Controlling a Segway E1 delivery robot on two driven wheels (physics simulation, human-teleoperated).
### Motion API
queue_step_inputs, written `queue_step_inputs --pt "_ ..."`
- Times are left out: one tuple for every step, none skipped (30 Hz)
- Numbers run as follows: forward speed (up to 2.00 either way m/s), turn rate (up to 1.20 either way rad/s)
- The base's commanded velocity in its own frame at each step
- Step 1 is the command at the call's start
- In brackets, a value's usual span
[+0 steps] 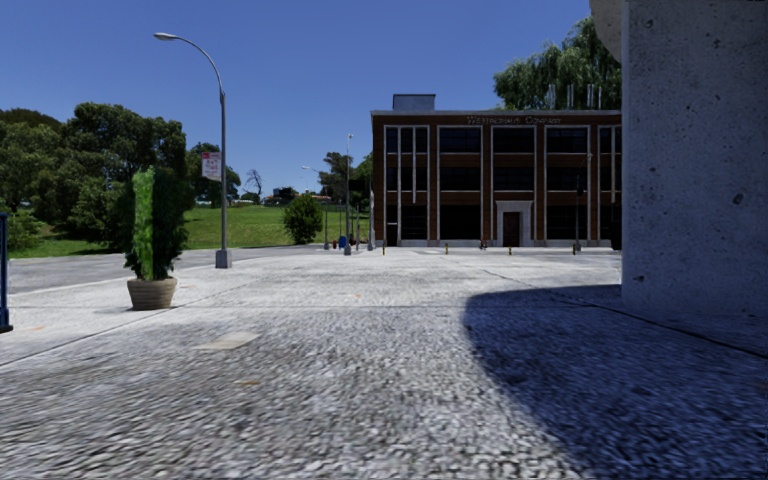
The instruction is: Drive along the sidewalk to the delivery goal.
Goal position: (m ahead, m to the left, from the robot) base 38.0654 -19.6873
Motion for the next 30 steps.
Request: queue_step_inputs --pt "2.0 0.0" --pt "2.0 0.0" --pt "2.0 0.0" --pt "2.0 0.0" --pt "2.0 0.0" --pt "2.0 0.0" --pt "2.0 0.0" --pt "2.0 0.0" --pt "2.0 -0.04" --pt "2.0 -0.19" --pt "2.0 -0.24" --pt "2.0 -0.27" --pt "2.0 -0.27" --pt "2.0 -0.28" --pt "2.0 -0.28" --pt "2.0 -0.28" --pt "2.0 -0.28" --pt "2.0 -0.28" --pt "2.0 -0.28" --pt "2.0 -0.28" --pt "2.0 -0.28" --pt "2.0 -0.28" --pt "2.0 -0.28" --pt "2.0 -0.28" --pt "2.0 -0.28" --pt "2.0 -0.28" --pt "2.0 -0.28" --pt "2.0 -0.3" --pt "2.0 -0.33" --pt "2.0 -0.34"
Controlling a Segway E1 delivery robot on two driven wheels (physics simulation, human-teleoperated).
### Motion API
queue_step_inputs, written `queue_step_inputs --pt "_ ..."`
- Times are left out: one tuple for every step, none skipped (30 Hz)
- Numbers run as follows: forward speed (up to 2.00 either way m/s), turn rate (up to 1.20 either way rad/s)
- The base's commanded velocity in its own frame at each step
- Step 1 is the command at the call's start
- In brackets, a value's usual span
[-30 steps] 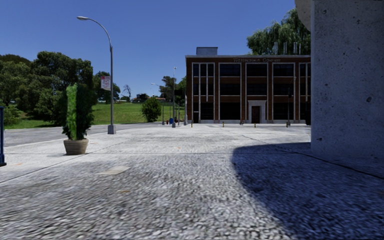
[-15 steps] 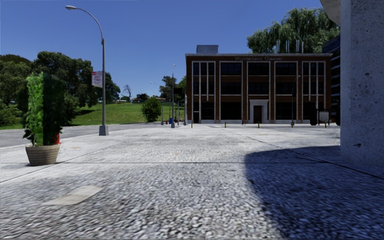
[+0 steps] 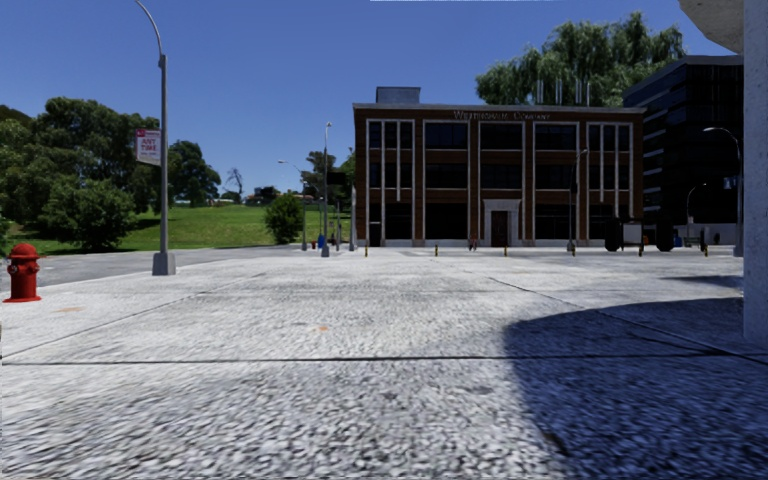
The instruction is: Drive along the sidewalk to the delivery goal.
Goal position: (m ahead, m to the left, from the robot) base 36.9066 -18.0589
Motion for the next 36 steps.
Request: queue_step_inputs --pt "2.0 -0.34" --pt "2.0 -0.34" --pt "2.0 -0.34" --pt "2.0 -0.34" --pt "2.0 -0.34" --pt "2.0 -0.34" --pt "2.0 -0.34" --pt "2.0 -0.34" --pt "2.0 -0.34" --pt "2.0 -0.33" --pt "2.0 -0.26" --pt "2.0 -0.09" --pt "2.0 -0.09" --pt "2.0 0.0" --pt "2.0 0.0" --pt "2.0 0.0" --pt "2.0 0.0" --pt "2.0 0.0" --pt "2.0 0.0" --pt "2.0 0.0" --pt "2.0 0.0" --pt "2.0 0.0" --pt "2.0 0.0" --pt "2.0 0.0" --pt "2.0 0.0" --pt "2.0 0.0" --pt "2.0 0.0" --pt "2.0 0.0" --pt "2.0 0.0" --pt "2.0 0.0" --pt "2.0 0.0" --pt "2.0 0.0" --pt "2.0 0.0" --pt "2.0 0.0" --pt "2.0 0.0" --pt "2.0 0.0"
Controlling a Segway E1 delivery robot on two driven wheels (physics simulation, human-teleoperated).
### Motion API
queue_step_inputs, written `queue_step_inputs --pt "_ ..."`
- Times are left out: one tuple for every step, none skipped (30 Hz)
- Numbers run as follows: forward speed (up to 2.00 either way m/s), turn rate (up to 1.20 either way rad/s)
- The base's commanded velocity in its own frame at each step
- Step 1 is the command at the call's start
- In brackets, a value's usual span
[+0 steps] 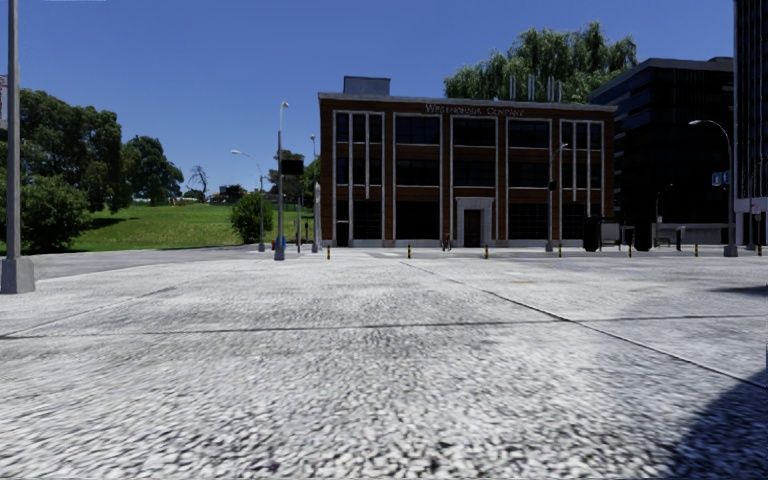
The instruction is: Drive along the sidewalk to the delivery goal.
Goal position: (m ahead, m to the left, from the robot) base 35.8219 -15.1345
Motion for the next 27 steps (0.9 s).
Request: queue_step_inputs --pt "2.0 0.0" --pt "2.0 0.0" --pt "2.0 0.0" --pt "2.0 0.0" --pt "2.0 0.0" --pt "2.0 0.0" --pt "2.0 0.0" --pt "2.0 0.0" --pt "2.0 0.0" --pt "2.0 0.0" --pt "2.0 0.0" --pt "2.0 0.0" --pt "2.0 0.0" --pt "2.0 0.0" --pt "2.0 0.0" --pt "2.0 0.0" --pt "2.0 0.0" --pt "2.0 0.0" --pt "2.0 0.0" --pt "2.0 0.0" --pt "2.0 0.0" --pt "2.0 0.0" --pt "2.0 0.0" --pt "2.0 0.0" --pt "2.0 0.0" --pt "2.0 0.0" --pt "2.0 0.0"
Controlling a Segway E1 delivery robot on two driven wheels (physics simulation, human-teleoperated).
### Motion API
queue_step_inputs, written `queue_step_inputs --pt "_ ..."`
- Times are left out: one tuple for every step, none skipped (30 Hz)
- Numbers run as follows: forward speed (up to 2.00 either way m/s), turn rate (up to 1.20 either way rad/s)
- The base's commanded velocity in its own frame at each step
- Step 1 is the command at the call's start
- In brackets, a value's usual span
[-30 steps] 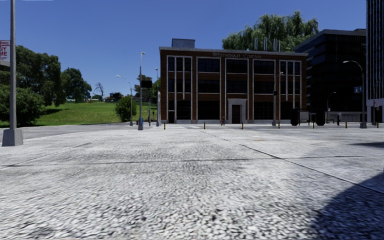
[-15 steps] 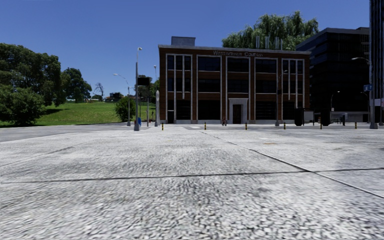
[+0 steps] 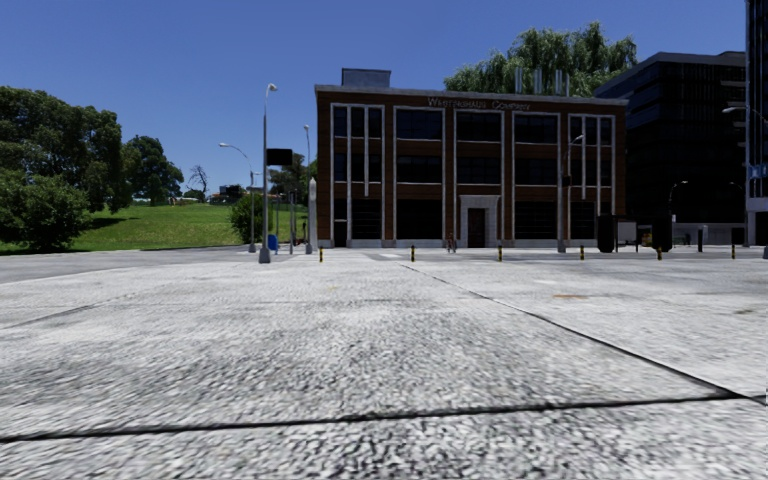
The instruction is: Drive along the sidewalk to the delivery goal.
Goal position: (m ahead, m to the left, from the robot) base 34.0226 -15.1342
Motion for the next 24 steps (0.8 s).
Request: queue_step_inputs --pt "2.0 0.0" --pt "2.0 0.0" --pt "2.0 0.0" --pt "2.0 0.0" --pt "2.0 0.0" --pt "2.0 0.0" --pt "2.0 0.0" --pt "2.0 0.0" --pt "2.0 0.0" --pt "2.0 0.0" --pt "2.0 0.0" --pt "2.0 0.0" --pt "2.0 0.0" --pt "2.0 0.0" --pt "2.0 0.0" --pt "2.0 0.0" --pt "2.0 0.0" --pt "2.0 0.0" --pt "2.0 0.0" --pt "2.0 0.0" --pt "2.0 0.0" --pt "2.0 0.0" --pt "2.0 0.0" --pt "2.0 0.0"
